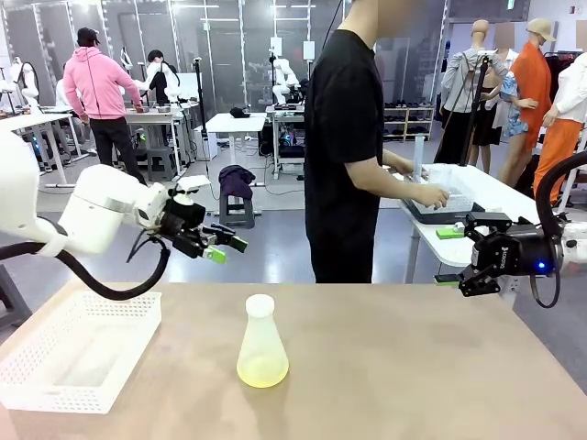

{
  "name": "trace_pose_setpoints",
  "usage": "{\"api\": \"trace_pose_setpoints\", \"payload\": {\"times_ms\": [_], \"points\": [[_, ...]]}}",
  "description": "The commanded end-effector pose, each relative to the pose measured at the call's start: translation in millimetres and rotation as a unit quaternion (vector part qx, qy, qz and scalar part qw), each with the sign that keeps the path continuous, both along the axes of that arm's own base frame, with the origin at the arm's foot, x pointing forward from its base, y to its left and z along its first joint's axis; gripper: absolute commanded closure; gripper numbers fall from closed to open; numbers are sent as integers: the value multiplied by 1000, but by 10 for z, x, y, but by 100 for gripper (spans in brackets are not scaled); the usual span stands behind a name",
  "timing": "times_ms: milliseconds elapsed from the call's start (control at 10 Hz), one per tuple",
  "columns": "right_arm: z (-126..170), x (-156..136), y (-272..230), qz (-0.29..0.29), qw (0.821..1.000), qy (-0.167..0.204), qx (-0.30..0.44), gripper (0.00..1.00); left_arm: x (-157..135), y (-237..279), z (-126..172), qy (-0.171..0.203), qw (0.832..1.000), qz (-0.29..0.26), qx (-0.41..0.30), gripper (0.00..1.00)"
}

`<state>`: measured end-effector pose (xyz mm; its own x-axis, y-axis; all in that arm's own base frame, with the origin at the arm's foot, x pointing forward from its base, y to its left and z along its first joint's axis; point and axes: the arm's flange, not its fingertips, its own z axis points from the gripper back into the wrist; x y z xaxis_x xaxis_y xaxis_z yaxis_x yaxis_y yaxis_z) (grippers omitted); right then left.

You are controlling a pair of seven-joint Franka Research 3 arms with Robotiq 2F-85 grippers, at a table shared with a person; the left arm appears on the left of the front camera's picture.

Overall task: Prepare the solutions needed for the experiment.
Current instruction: When the human places the Big flask in the center of the table, pick up the Big flask and place it in the left Organizing basket.

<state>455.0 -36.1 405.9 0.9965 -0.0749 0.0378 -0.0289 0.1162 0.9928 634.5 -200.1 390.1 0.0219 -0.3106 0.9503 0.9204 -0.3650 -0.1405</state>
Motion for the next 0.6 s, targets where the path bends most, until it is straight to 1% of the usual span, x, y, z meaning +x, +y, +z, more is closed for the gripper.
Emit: {"api": "trace_pose_setpoints", "payload": {"times_ms": [0, 100, 200, 300, 400, 500], "points": [[13, 1, -5, 1, 1000, -5, 1, 0, 241, -140, -112, -80, 994, -70, -27, 0], [13, 1, -5, 1, 1000, -5, 1, 0, 286, -222, -125, -97, 991, -89, -26, 0], [13, 1, -5, 1, 1000, -5, 1, 0, 344, -304, -161, -103, 986, -125, -34, 0], [13, 1, -5, 1, 1000, -5, 1, 0, 365, -381, -181, -92, 984, -149, -39, 0], [13, 1, -5, 1, 1000, -5, 1, 0, 378, -395, -200, -75, 984, -155, -49, 0], [13, 1, -5, 1, 1000, -5, 1, 0, 209, -362, -201, -99, 989, -107, -29, 0]]}}
